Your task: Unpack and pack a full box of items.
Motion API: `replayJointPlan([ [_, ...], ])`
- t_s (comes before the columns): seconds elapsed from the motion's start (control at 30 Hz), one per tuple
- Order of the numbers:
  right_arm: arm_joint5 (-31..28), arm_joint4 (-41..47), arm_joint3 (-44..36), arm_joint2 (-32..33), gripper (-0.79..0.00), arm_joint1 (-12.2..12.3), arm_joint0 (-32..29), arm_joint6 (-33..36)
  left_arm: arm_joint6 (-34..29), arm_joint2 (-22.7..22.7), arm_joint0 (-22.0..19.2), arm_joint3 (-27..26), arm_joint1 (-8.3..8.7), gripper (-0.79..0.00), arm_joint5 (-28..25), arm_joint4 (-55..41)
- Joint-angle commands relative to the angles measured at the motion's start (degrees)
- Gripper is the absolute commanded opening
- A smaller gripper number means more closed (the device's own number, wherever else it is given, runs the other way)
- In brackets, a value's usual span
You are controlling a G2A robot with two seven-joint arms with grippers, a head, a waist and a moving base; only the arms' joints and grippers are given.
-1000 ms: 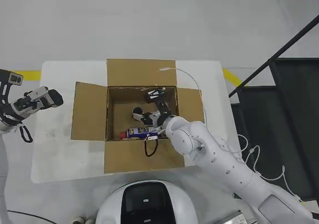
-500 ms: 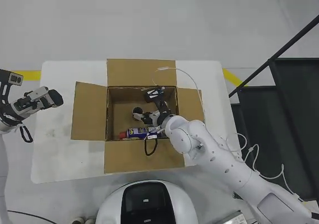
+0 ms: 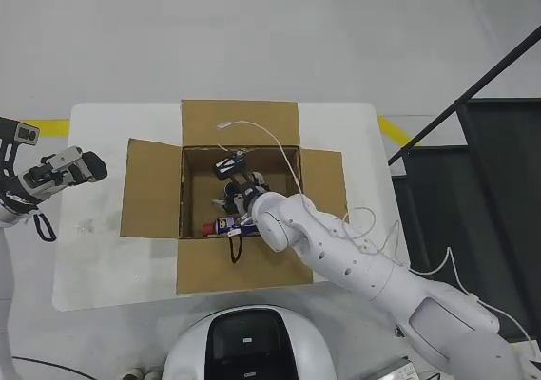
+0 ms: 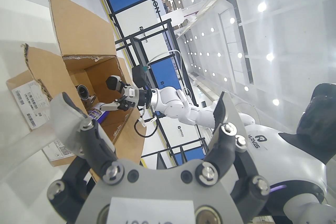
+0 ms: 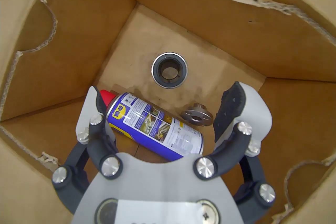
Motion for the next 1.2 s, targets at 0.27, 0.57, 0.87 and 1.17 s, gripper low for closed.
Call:
replayJointPlan([
  [0.27, -1.4, 4.5, 13.1, -3.8, 0.000, -5.7, 5.4, -1.3, 0.0, 0.0, 0.0, 0.0, 0.00, 0.000, 0.0, 0.0],
  [0.57, -0.8, 5.6, 20.1, -4.8, -0.785, -9.1, 7.6, -1.7, 0.0, 0.0, 0.0, 0.0, 0.00, 0.000, 0.0, 0.0],
  [0.87, 0.4, 4.3, 17.6, -2.0, -0.785, -9.1, 5.6, -0.8, 0.0, 0.0, 0.0, 0.0, 0.00, 0.000, 0.0, 0.0],
  [1.17, 1.2, -4.1, 2.7, 5.6, -0.785, -4.9, -1.2, 2.2, 0.0, 0.0, 0.0, 0.0, 0.00, 0.000, 0.0, 0.0],
])
